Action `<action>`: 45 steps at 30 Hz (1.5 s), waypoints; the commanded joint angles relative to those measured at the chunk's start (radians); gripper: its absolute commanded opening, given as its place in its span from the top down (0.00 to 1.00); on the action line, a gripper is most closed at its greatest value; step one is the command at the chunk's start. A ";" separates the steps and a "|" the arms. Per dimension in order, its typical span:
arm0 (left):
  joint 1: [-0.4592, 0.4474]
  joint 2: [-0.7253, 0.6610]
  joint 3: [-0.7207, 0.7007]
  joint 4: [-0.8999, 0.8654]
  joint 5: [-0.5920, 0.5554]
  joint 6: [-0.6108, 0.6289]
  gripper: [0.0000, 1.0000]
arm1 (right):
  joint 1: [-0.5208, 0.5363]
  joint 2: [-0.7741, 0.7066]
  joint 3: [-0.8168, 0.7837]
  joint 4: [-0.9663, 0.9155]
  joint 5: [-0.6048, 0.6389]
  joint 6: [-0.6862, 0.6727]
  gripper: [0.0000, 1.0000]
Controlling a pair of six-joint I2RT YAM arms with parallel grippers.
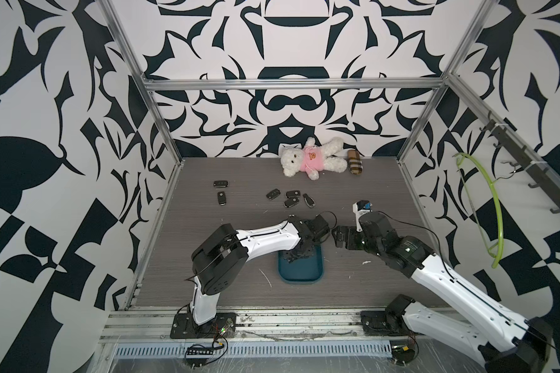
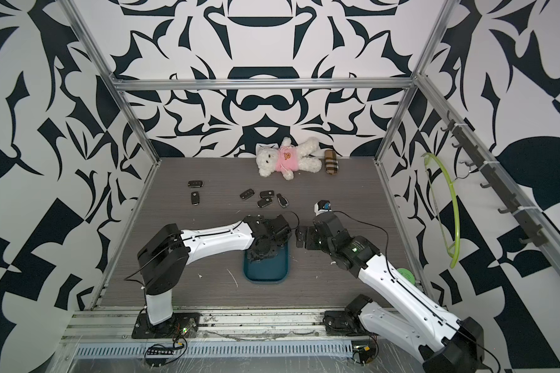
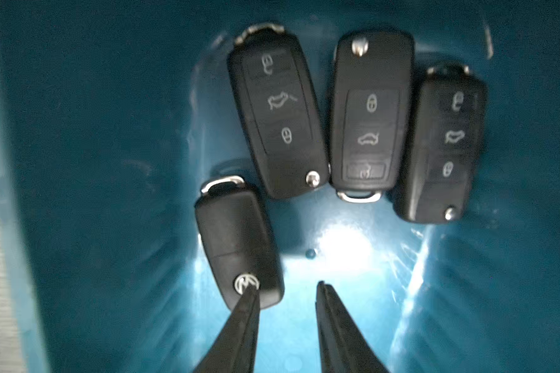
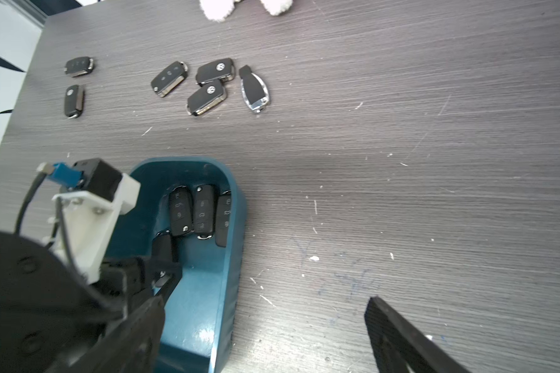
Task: Place the car key into the storage box
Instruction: Place the car key in the storage box.
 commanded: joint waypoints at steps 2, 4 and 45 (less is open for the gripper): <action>-0.003 -0.033 -0.041 0.013 0.057 0.017 0.69 | -0.017 -0.001 -0.005 0.024 0.008 -0.003 0.00; -0.002 -0.035 -0.059 0.020 0.064 0.013 0.70 | -0.019 -0.001 -0.006 0.026 0.006 -0.001 0.00; 0.072 0.012 -0.029 0.013 0.081 0.067 0.68 | -0.052 0.060 0.018 0.046 -0.026 -0.016 0.00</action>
